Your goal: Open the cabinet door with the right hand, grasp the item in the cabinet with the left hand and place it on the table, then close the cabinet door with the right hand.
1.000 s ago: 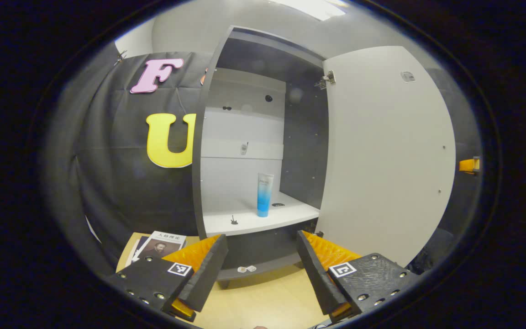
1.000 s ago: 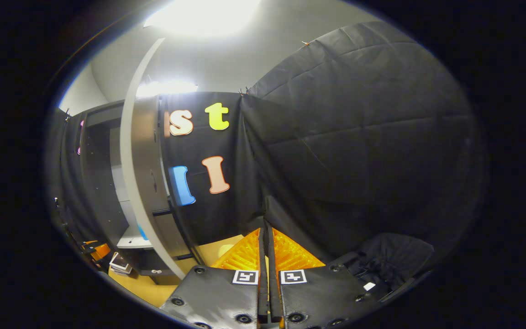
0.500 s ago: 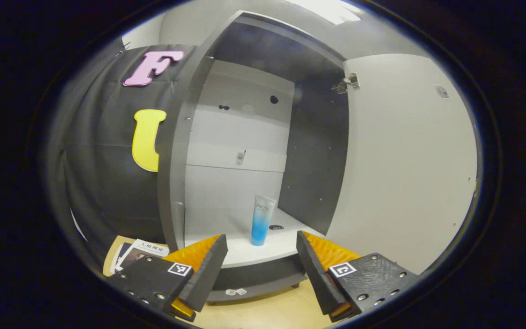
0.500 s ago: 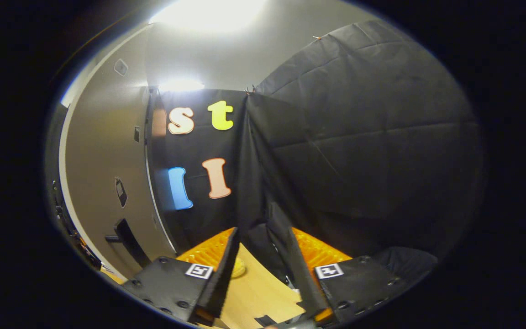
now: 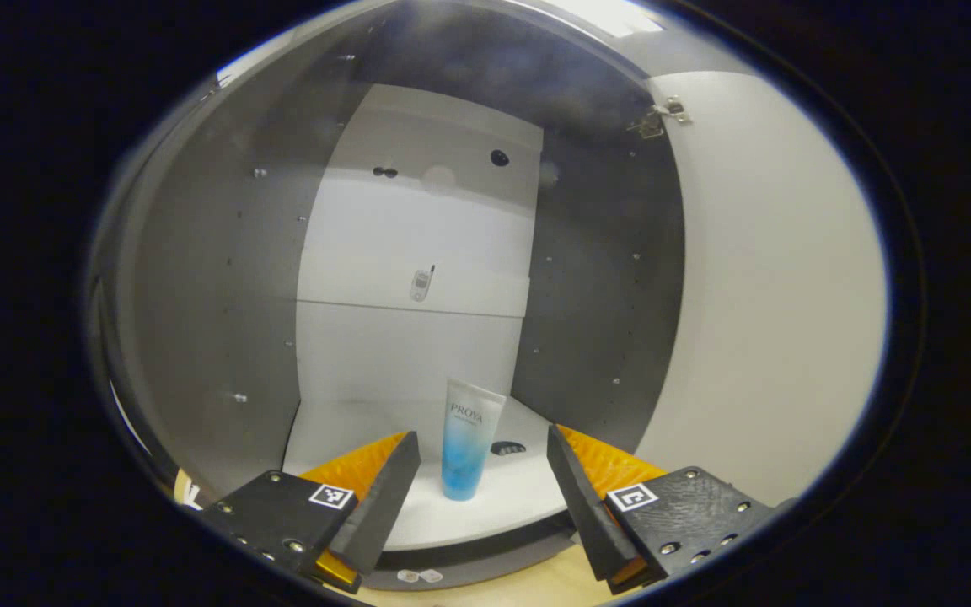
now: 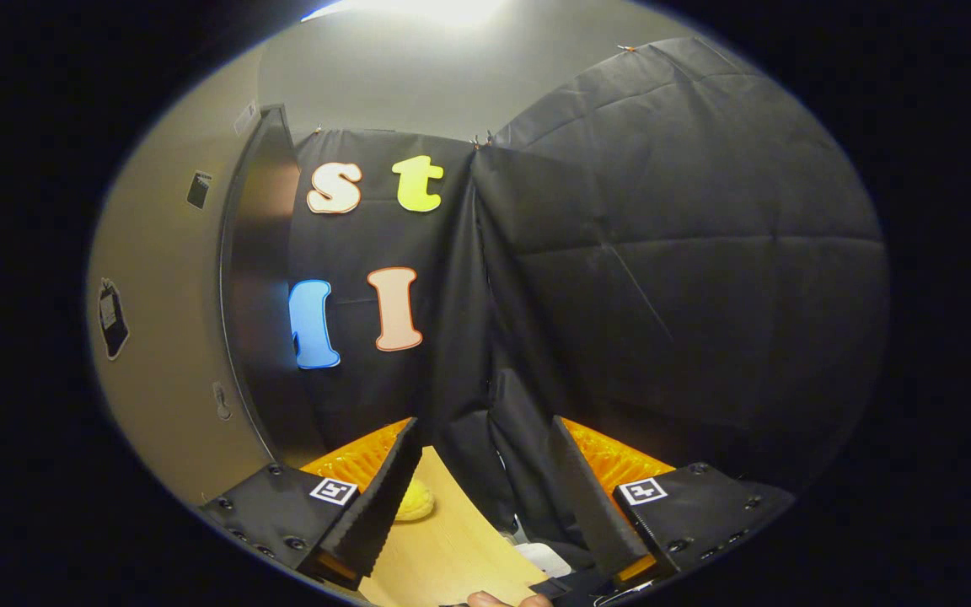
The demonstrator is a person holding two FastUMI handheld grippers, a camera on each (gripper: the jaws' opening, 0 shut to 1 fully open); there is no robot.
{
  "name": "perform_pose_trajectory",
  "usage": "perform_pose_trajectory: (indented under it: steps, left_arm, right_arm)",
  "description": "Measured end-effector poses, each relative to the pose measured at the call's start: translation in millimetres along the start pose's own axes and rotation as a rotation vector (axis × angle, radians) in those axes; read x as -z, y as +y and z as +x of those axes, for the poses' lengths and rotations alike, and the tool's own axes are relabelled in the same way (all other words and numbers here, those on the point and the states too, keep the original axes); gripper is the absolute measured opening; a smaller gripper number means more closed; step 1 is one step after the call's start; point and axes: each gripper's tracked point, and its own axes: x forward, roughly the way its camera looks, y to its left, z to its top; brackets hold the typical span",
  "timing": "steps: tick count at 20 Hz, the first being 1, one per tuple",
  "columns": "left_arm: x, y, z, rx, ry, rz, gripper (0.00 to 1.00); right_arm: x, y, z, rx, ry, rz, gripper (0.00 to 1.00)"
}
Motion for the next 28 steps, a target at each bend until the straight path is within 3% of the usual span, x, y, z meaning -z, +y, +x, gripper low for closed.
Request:
perform_pose_trajectory:
  steps: [1,2,6,8,9,11,13,15,16,17,19,22,23,28]
  left_arm:
    - [6,4,12,-0.011,0.012,0.006,0.89]
    - [11,7,21,-0.023,0.026,0.010,0.93]
    - [29,8,47,-0.027,0.057,0.011,0.93]
    - [32,8,52,-0.033,0.053,0.006,0.88]
    - [33,10,54,-0.042,0.051,0.004,0.75]
    - [38,11,54,-0.042,0.057,-0.001,0.60]
    - [40,9,53,-0.048,0.063,0.005,0.61]
    - [40,7,51,-0.046,0.061,0.032,0.47]
    - [40,7,50,-0.048,0.056,0.044,0.50]
    - [39,5,49,-0.048,0.055,0.059,0.39]
    - [40,-2,44,-0.037,0.054,0.073,0.43]
    - [37,-11,33,-0.022,0.042,0.060,0.39]
    - [31,-12,25,-0.023,0.030,0.068,0.35]
    - [4,-10,-30,-0.033,-0.025,0.081,0.39]
  right_arm:
    - [0,-1,7,-0.004,0.001,0.006,0.94]
    - [3,0,15,-0.010,0.006,0.014,0.94]
    - [14,-1,40,-0.034,0.039,0.037,0.94]
    - [19,0,50,-0.048,0.049,0.027,0.95]
    - [21,1,53,-0.058,0.052,0.026,0.95]
    - [23,7,58,-0.081,0.055,0.026,0.92]
    - [24,7,64,-0.095,0.056,0.029,0.95]
    - [26,6,67,-0.099,0.061,0.029,0.95]
    - [27,6,67,-0.102,0.062,0.029,0.96]
    - [27,6,66,-0.104,0.063,0.030,0.92]
    - [27,5,65,-0.106,0.061,0.036,0.95]
    - [31,0,63,-0.096,0.064,0.043,0.95]
    - [30,-1,61,-0.091,0.062,0.046,0.95]
    - [30,-3,45,-0.083,0.054,0.066,0.92]
